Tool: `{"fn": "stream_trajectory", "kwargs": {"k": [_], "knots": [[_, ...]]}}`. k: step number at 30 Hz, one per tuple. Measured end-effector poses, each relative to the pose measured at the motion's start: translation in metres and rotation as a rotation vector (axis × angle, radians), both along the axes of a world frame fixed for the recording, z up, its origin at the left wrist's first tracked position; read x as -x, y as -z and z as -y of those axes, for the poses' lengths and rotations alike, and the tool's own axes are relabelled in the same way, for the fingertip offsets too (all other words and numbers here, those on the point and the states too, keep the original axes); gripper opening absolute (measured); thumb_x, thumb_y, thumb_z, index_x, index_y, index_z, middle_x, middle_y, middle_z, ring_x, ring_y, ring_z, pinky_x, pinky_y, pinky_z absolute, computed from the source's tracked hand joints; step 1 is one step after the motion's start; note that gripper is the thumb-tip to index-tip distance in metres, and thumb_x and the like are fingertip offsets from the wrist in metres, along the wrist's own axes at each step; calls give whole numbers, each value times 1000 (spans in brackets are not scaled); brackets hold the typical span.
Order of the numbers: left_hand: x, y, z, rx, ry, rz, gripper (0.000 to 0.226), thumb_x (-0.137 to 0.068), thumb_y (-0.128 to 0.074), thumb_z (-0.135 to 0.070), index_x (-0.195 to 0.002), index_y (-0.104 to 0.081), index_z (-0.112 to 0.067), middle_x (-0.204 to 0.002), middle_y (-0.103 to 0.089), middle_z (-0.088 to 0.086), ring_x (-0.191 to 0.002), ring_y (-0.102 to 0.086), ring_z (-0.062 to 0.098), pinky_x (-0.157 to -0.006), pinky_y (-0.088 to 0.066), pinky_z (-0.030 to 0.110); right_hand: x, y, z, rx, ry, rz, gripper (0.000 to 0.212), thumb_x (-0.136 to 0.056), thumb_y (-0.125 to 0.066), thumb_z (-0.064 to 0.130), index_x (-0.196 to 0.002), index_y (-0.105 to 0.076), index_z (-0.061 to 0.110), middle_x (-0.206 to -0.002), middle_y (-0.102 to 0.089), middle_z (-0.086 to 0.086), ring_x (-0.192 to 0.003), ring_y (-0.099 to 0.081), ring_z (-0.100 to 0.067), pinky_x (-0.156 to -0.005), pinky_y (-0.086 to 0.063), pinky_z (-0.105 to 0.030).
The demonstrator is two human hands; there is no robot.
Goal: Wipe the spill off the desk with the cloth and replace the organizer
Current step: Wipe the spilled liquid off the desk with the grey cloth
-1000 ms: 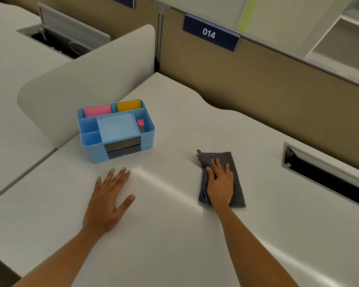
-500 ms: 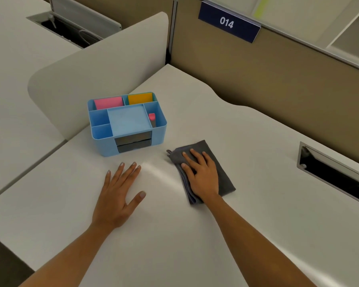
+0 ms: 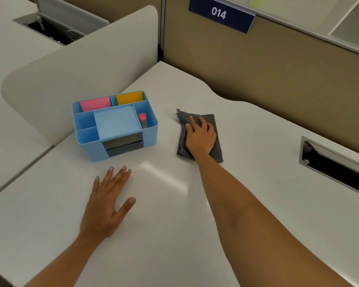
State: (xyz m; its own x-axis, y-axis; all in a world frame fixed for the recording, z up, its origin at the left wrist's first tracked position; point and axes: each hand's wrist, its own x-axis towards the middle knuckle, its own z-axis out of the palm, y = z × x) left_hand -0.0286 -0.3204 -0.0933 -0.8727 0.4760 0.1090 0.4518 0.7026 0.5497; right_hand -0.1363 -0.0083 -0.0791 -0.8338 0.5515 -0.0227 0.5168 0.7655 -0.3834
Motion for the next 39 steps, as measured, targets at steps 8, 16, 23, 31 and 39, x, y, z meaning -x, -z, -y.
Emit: {"fn": "stream_trajectory", "kwargs": {"k": [8, 16, 23, 31, 39], "knots": [[-1, -2, -1, 2, 6, -10, 72, -91, -20, -68, -151, -20, -28, -159, -20, -8, -150, -4, 13, -121, -2, 49, -44, -5, -76, -16, 427, 31, 50, -105, -22, 44, -153, -26, 31, -162, -20, -1, -144, -19, -32, -117, -18, -45], [-1, -6, -2, 9, 0, -17, 75, -90, -17, -70, -151, -22, -27, -159, -22, -7, -150, -5, 14, -121, -4, 51, -151, -9, -132, 63, 757, 33, 52, -105, -24, 41, -155, -19, 27, -163, -12, -3, -146, -12, -35, -120, -10, -49], [-3, -6, -1, 5, 3, -24, 78, -90, -17, -71, -151, -23, -24, -158, -23, -5, -150, -5, 15, -121, -2, 50, -222, -6, -100, -52, 474, 21, 48, -107, -28, 34, -151, -32, 16, -160, -27, -7, -148, -19, -24, -122, -8, -37], [-2, -5, -2, 34, 9, -31, 78, -90, -15, -70, -151, -25, -23, -158, -25, -3, -149, -6, 17, -120, -1, 51, -303, 12, 22, -8, 34, -90, 43, -102, -44, 38, -145, -43, 32, -155, -30, 16, -148, -16, -11, -120, -17, -29], [-3, -7, -2, 48, 4, -32, 82, -88, -13, -72, -150, -29, -20, -158, -28, 1, -149, -10, 21, -120, -1, 51, -300, 4, 2, 31, 19, -92, 41, -103, -41, 38, -144, -45, 33, -153, -39, 15, -146, -23, -10, -117, -23, -28]]}}
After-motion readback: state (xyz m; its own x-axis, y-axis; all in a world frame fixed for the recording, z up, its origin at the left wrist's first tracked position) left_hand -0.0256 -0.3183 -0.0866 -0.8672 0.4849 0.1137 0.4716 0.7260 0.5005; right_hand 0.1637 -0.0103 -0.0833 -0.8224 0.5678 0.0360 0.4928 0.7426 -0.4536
